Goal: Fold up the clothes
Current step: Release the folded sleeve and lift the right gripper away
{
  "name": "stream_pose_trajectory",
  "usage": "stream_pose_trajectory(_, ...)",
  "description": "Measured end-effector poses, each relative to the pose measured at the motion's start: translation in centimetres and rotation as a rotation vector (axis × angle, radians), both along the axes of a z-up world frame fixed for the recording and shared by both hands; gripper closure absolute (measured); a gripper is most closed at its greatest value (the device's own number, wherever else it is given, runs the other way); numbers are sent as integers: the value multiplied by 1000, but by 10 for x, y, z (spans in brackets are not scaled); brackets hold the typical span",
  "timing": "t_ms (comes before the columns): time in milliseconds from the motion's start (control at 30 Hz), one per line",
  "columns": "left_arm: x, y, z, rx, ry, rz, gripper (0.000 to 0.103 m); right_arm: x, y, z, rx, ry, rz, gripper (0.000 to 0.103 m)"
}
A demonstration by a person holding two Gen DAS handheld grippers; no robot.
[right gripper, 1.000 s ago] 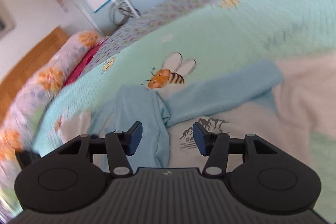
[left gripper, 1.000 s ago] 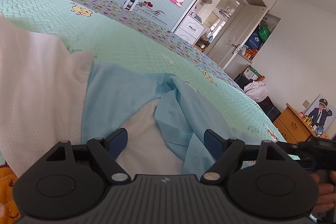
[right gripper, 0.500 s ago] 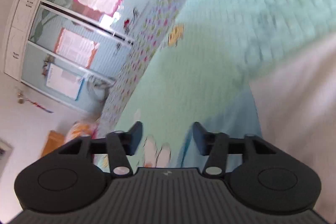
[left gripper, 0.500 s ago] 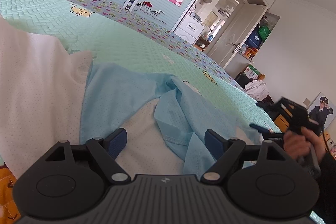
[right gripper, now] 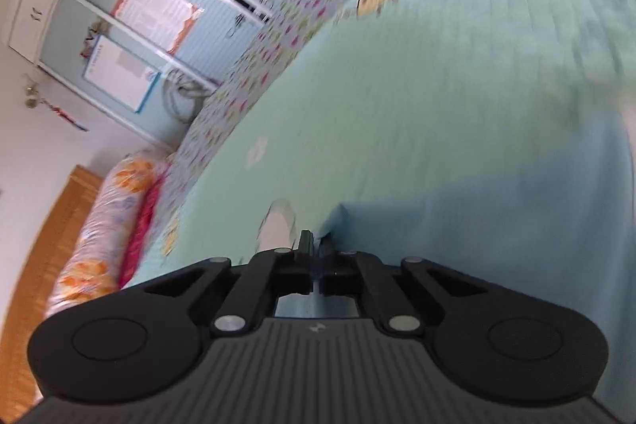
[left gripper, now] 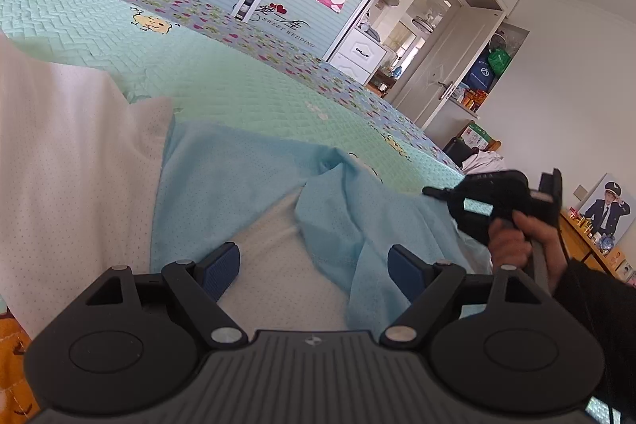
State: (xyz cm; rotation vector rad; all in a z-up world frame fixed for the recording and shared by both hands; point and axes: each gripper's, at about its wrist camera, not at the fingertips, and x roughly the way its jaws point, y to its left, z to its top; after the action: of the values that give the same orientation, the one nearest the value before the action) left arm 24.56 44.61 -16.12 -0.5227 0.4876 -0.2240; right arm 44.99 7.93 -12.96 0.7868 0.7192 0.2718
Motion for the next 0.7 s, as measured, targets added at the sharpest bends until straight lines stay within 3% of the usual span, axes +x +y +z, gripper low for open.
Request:
stream_pose_trajectory(33,0,0,0,0,0,0,18,4,-8,1,-4,3,-52,96)
stream_pose_trajectory(100,1,0,0,1,0,0,18,-1,-21,-4,46,59,-111,48)
stream_pose_trajectory(133,1,0,0,0,0,0,18,-14,-24,-6,68,60,-95,33)
stream_pose_trajectory(233,0,1,0,-3,0,-1,18,-59,-29,-9,119,29,-32,33)
stream_pose_trajectory(400,0,1,0,-6,0,-1,18,-156,-12,1,88,23,146,33)
stream_pose_trajectory(533,0,0,1,-6,1,-1,18,-222,7,7,-10,22,220,34)
stream_pose_trajectory(600,0,1,1,-5,1,-1,18,-235,19,7,-59,15,241,42)
stream_pose_trajectory(633,0,1,1,-6,1,-1,18,-238,26,6,-98,14,250,58)
stream_pose_trajectory(667,-1,1,1,-6,0,-2,18,-234,33,6,-160,10,261,88)
stream_pose_trajectory(700,-1,1,1,-7,0,-2,18,-227,36,7,-199,10,262,103)
